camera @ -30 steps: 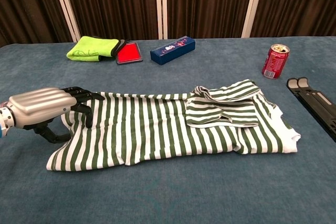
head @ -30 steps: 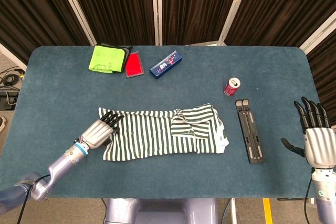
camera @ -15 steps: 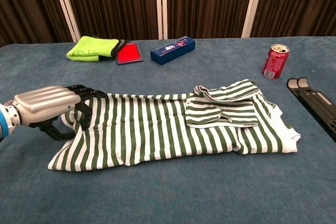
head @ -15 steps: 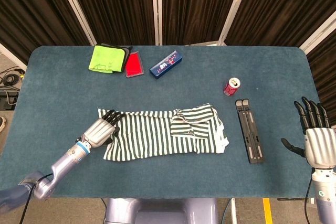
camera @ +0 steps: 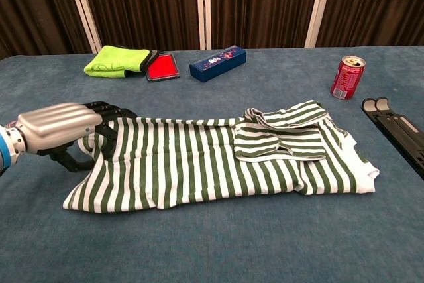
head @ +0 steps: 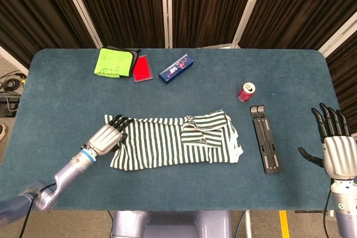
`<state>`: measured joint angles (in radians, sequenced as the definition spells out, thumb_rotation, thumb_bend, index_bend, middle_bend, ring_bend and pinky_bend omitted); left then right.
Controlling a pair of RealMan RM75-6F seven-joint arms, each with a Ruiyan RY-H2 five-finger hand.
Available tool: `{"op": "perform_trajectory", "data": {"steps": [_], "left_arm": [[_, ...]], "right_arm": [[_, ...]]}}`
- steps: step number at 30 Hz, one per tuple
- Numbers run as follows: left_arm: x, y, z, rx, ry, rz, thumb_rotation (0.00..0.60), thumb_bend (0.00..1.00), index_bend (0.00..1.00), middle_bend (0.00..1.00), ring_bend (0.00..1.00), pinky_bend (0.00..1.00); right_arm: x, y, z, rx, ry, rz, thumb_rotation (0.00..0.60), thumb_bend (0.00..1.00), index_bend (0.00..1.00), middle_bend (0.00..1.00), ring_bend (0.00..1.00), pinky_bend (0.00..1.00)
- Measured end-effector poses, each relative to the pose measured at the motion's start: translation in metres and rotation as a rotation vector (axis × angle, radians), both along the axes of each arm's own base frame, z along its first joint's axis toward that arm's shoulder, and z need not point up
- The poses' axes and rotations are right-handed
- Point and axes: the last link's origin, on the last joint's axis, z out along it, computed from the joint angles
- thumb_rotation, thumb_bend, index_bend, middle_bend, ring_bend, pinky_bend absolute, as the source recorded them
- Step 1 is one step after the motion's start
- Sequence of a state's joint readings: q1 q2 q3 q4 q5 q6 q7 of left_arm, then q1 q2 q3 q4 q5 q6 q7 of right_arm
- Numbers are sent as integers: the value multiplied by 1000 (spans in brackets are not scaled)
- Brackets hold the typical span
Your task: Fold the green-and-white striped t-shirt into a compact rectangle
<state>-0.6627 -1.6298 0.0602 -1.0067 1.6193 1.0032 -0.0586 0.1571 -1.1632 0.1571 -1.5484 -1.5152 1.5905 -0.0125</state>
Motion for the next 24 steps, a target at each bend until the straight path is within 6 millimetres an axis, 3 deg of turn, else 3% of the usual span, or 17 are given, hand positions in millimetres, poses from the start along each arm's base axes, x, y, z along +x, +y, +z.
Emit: {"op": "perform_trajectory", "data": {"steps": [16, 24], "left_arm": [[-17, -2, 23, 24, 29, 11, 600, 541, 817, 0, 0, 0], [-44, -6, 51, 69, 37, 63, 600, 541, 821, 0, 0, 0]], "right_arm": [[0, -1, -2, 4, 5, -3, 600, 0, 89, 0, 0, 0], [0, -1, -3, 6, 8, -5, 600, 0, 91, 0, 0, 0]]}}
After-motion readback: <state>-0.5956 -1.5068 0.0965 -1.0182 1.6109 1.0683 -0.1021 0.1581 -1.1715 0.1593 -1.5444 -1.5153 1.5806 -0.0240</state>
